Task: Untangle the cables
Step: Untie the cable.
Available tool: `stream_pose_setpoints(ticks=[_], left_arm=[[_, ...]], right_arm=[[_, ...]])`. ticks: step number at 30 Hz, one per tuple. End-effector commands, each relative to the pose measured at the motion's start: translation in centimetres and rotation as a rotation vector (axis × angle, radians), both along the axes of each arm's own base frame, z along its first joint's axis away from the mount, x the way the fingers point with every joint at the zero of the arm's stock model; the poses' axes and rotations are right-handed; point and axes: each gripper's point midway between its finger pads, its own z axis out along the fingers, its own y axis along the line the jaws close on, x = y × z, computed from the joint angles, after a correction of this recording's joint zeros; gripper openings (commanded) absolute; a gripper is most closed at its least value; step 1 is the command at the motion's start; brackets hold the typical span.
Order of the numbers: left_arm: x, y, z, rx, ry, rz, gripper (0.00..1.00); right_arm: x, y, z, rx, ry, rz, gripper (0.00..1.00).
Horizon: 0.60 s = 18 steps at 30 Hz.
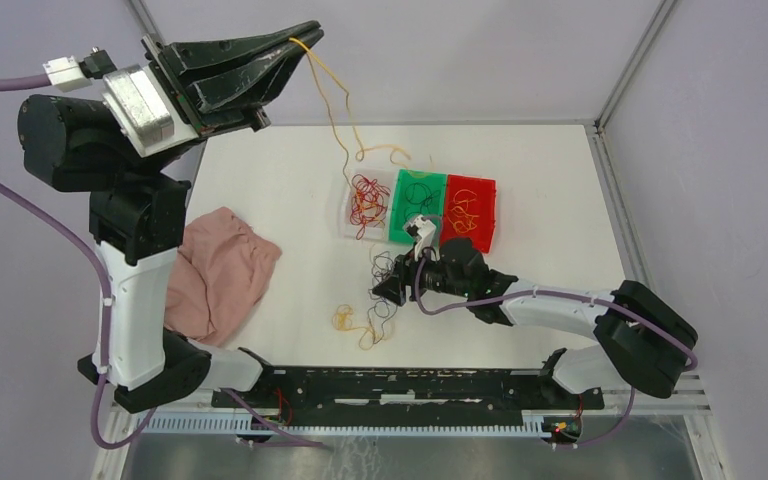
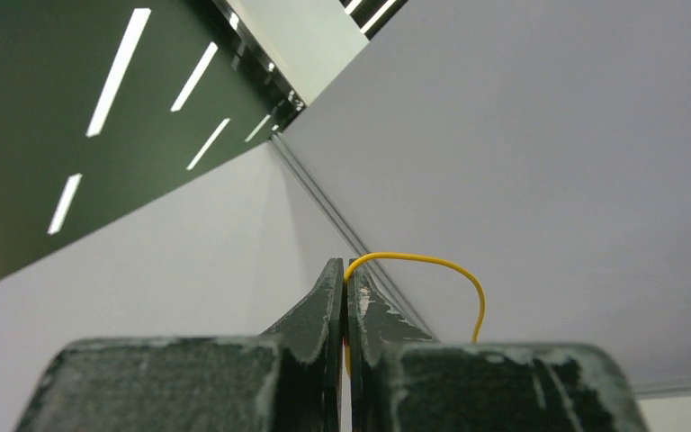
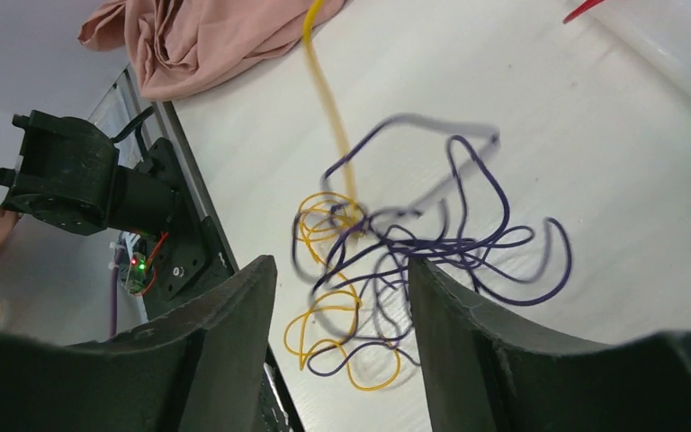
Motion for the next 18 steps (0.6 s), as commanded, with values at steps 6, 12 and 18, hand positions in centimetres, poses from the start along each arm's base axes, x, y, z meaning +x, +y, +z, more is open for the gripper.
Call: stream_pose_setpoints(ticks=[6,12,18], left_arm=[[-1.7,2.8,5.5,-0.151,-0.304,0.149,0.03],[-0.5,6.2,7.8,-0.352,-0.392,0.348,0.03],[-0.5,7.5,9.7,-0.416,-0.388,0.388,0.03]], right_arm=[[0.5,-0.3,3.3,0.015,-0.112,0.0,0.68],[0.5,-1.2,6.2,-0.015,-0.187,0.005,0.7],[0.6,-1.6,8.7,-0.021,-0.252,0.011,0.7]])
